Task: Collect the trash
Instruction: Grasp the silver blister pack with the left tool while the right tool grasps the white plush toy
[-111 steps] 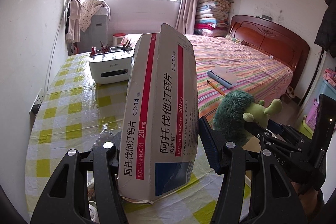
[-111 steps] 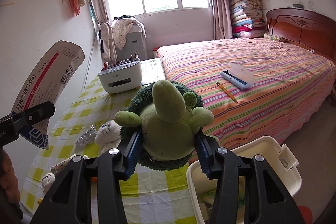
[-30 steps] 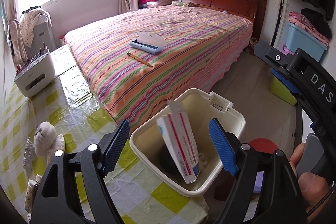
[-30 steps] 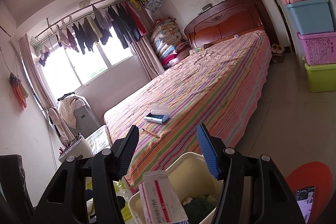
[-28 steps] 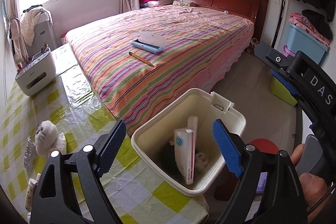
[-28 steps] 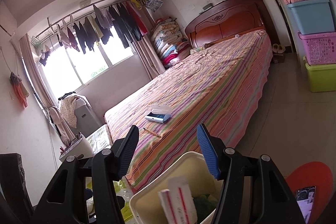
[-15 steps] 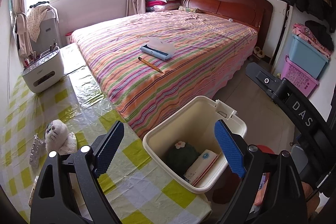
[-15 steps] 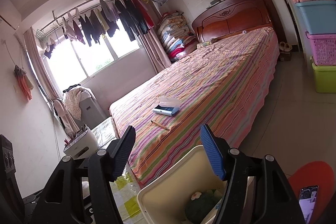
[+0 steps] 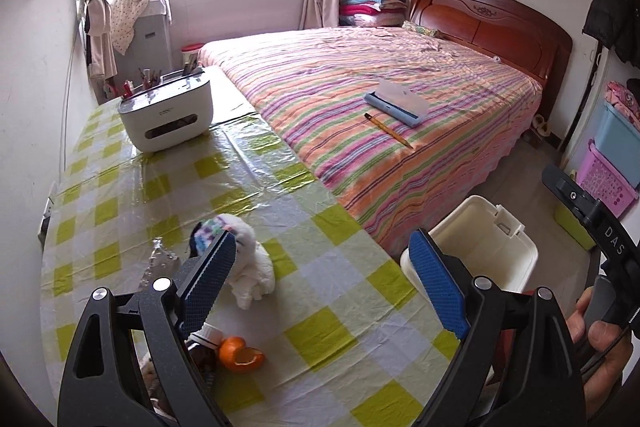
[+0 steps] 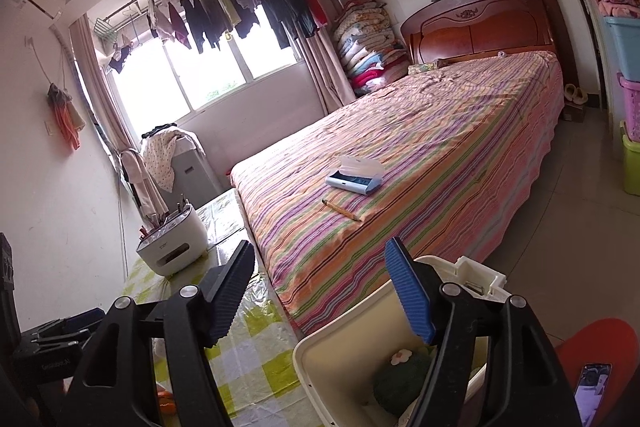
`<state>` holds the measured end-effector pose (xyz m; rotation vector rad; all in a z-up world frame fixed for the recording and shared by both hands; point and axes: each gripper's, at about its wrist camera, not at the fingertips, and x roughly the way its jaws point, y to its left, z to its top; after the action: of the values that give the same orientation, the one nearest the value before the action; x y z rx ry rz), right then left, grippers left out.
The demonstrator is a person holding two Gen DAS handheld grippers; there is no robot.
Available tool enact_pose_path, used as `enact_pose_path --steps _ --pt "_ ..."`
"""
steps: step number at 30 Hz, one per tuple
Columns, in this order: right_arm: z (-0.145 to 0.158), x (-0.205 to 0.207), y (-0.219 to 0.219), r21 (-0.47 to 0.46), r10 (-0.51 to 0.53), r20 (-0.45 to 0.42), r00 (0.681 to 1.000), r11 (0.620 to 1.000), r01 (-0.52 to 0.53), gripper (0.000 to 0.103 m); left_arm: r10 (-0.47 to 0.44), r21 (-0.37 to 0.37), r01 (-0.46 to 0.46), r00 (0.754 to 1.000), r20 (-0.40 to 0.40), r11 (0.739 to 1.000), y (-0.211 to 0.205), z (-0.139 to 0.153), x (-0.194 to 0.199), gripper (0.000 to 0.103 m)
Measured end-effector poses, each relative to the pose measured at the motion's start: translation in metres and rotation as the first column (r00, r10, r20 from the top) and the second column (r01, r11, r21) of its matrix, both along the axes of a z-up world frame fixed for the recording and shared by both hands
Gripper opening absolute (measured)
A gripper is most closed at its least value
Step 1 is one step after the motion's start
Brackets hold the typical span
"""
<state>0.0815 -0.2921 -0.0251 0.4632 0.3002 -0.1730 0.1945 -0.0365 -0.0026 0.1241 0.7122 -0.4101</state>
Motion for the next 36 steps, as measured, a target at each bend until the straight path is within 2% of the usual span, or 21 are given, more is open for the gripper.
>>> enact_pose_path --steps 4,6,9,11,15,20,23,27,33,34,36 --pt "-0.001 0.022 0.027 -0.039 0.113 -0.041 0.993 0.993 -0.115 0.066 0.061 -0.028 -0.062 0.998 -0.034 0.998 0.05 0.001 0.02 0.087" --pt "-0.003 0.036 0.039 -0.027 0.193 -0.066 0.979 0.98 -0.196 0.066 0.091 -0.047 -0.094 0.994 -0.062 0.994 0.075 -0.002 0.03 0.087" --pt "-0.01 0.059 0.057 0.031 0.322 -0.11 0.94 0.947 -0.32 0.066 0.13 -0.093 -0.143 0.983 -0.131 0.985 0.11 -0.011 0.047 0.087" --pt "-0.015 0.074 0.072 0.059 0.417 -0.142 0.898 0.909 -0.413 0.066 0.144 -0.127 -0.17 0.972 -0.188 0.977 0.13 -0.022 0.06 0.087" --pt "-0.019 0.095 0.101 0.054 0.505 -0.186 0.843 0.862 -0.504 0.066 0.135 -0.158 -0.189 0.945 -0.299 0.969 0.155 -0.049 0.081 0.087" --pt "-0.021 0.107 0.124 0.039 0.542 -0.194 0.818 0.837 -0.545 0.066 0.151 -0.181 -0.235 0.91 -0.386 0.955 0.175 -0.077 0.101 0.086" --pt "-0.024 0.11 0.129 0.069 0.574 -0.198 0.794 0.816 -0.573 0.066 0.149 -0.142 -0.219 0.908 -0.392 0.965 0.174 -0.086 0.109 0.086" --pt "-0.022 0.107 0.134 0.067 0.589 -0.19 0.785 0.806 -0.588 0.066 0.124 -0.068 -0.162 0.915 -0.383 0.984 0.163 -0.092 0.12 0.086" --pt "-0.022 0.104 0.132 0.08 0.6 -0.181 0.779 0.799 -0.596 0.066 0.132 -0.003 -0.145 0.907 -0.401 0.989 0.157 -0.107 0.139 0.085" --pt "-0.022 0.104 0.132 0.082 0.602 -0.182 0.778 0.797 -0.598 0.066 0.138 0.006 -0.148 0.904 -0.404 0.989 0.156 -0.109 0.142 0.082" --pt "-0.023 0.105 0.131 0.085 0.606 -0.182 0.775 0.795 -0.601 0.066 0.136 0.008 -0.146 0.894 -0.427 0.989 0.154 -0.116 0.147 0.064"
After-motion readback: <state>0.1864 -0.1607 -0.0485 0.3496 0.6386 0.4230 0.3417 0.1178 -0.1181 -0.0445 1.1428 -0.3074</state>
